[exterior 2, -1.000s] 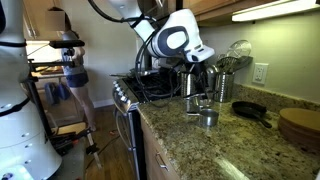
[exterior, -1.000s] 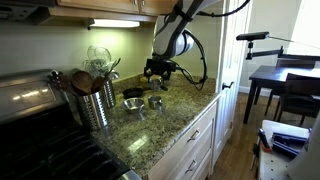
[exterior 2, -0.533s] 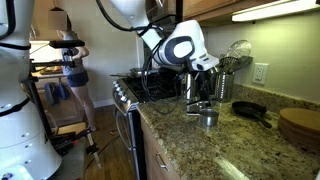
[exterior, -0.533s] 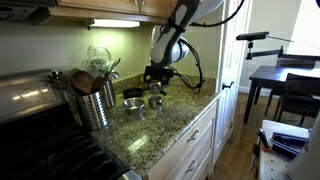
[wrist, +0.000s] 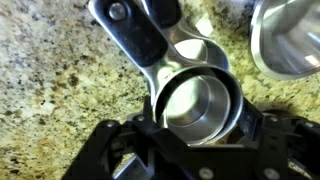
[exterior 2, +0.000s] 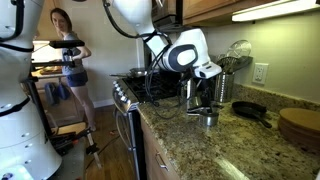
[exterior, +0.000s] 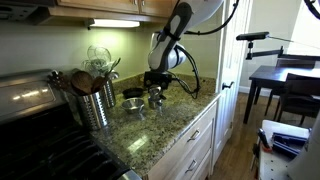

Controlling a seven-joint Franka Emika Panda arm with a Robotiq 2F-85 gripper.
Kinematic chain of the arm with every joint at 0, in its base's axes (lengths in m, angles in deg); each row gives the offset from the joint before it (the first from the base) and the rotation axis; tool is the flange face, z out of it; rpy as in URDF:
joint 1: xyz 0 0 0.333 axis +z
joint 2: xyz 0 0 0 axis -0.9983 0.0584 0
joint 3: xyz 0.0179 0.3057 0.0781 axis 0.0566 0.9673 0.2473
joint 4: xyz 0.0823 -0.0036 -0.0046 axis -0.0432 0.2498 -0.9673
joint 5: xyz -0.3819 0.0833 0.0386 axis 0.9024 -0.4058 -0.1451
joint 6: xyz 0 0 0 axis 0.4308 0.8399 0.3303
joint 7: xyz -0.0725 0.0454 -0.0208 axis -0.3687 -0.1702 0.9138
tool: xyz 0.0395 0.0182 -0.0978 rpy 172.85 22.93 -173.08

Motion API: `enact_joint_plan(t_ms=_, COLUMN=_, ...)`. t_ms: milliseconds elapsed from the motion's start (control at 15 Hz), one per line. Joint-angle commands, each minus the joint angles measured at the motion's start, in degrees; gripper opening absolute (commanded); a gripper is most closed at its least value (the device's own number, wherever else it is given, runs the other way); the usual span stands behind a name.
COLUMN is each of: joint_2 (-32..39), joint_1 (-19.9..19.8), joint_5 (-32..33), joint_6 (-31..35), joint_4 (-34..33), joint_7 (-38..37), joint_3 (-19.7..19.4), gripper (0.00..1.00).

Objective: Stack the pots set on the counter

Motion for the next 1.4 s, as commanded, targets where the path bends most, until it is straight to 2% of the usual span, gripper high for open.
enact_joint_plan(t_ms=0, joint_2=1.4, joint_1=0.1, joint_5=-2.0, joint_6=-1.7, joint_4=-2.5, joint_7=0.4, joint_3=0.1, gripper=0.55)
enact_joint_plan(t_ms=533, joint_2=4.2, joint_1=0.3, joint_5=-3.1, joint_6=-1.8, joint_4=-4.8, joint_7=0.9, joint_3=0.7, gripper=0.55)
enact_joint_plan(t_ms=600, joint_2=4.3, joint_1=0.1, joint_5=-3.4, joint_6=-1.9, joint_4=-4.7, joint_7=1.1, joint_3=0.8, gripper=0.93)
enact_joint_plan(t_ms=733, joint_2=4.0, joint_1=0.2, joint_5=-3.5, joint_6=-2.1, joint_4=-4.4, joint_7=1.1, joint_3=0.6, gripper=1.00)
enact_joint_plan(t_ms=1133, joint_2=0.4, joint_1=0.9, joint_5=-2.8, joint_6=-3.1, joint_4=-1.6, joint_7=0.8, joint_3=-0.3, gripper=1.00)
enact_joint_plan(t_ms=1333, joint_2=-2.6, joint_1=1.0, joint_5=-2.4, joint_6=-6.7, joint_4=0.1, joint_7=1.6, joint_3=0.3, gripper=1.00)
